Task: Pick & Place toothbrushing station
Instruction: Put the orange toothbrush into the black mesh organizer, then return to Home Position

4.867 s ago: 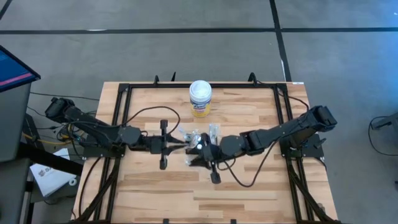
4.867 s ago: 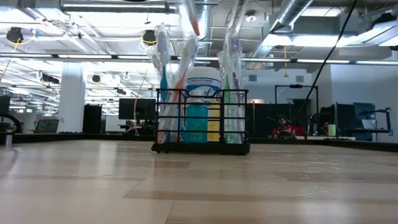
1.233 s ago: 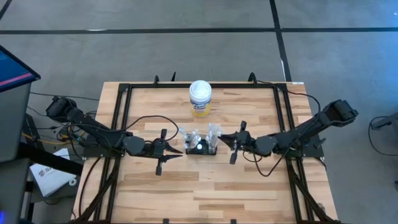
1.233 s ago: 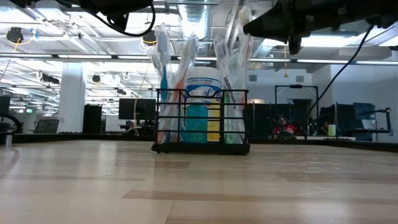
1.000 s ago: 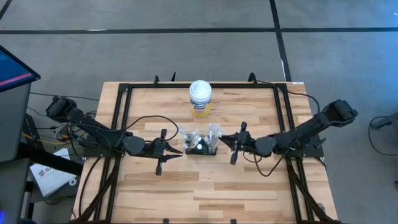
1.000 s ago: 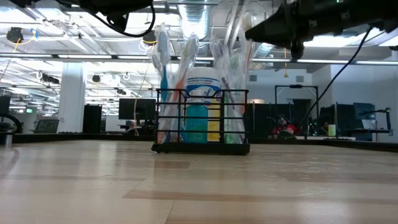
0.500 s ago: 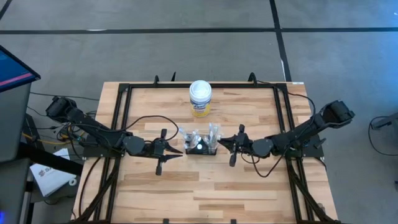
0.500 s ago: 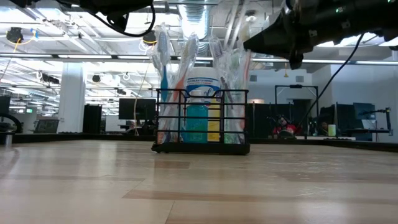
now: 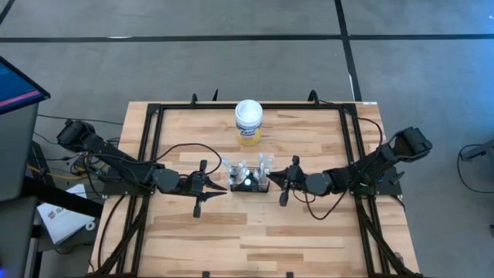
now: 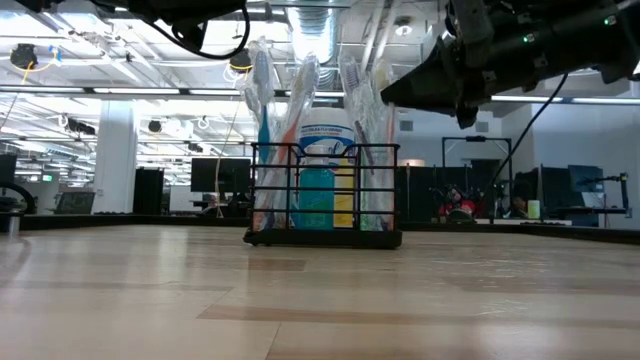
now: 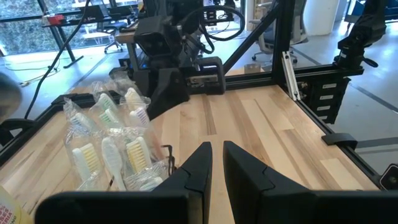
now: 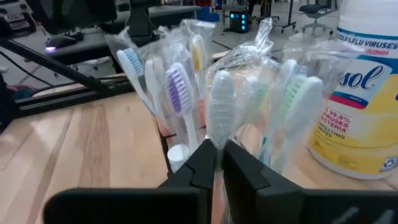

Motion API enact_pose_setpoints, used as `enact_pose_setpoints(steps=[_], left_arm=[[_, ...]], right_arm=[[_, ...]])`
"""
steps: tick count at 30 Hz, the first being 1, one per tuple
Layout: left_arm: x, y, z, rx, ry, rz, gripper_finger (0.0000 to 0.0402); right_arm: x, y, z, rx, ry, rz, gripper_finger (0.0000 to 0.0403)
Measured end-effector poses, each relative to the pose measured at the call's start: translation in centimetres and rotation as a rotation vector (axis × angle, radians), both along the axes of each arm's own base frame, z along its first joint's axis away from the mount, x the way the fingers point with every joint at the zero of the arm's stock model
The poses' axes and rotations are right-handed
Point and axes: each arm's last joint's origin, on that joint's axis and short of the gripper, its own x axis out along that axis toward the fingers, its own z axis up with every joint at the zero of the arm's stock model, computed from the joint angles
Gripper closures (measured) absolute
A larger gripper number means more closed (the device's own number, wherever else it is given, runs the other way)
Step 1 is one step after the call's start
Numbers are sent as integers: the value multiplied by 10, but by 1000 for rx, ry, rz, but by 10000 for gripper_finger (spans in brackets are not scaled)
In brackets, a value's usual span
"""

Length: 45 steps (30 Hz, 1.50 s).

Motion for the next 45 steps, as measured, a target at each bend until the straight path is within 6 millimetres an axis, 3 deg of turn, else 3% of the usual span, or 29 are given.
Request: enact_pose_setpoints(steps=[7, 26, 39, 45], left_arm=[[0, 0, 0, 0, 0, 0, 366], [0, 0, 0, 0, 0, 0, 366], [0, 0, 0, 0, 0, 0, 366], [0, 0, 0, 1, 0, 0, 366]], right_arm=[[0, 1, -1, -3, 7, 6, 353], [0, 1, -1, -14, 16, 8, 342], [-1, 4, -1, -106, 42, 30, 250], [-8, 8, 13, -144, 10, 9, 234]])
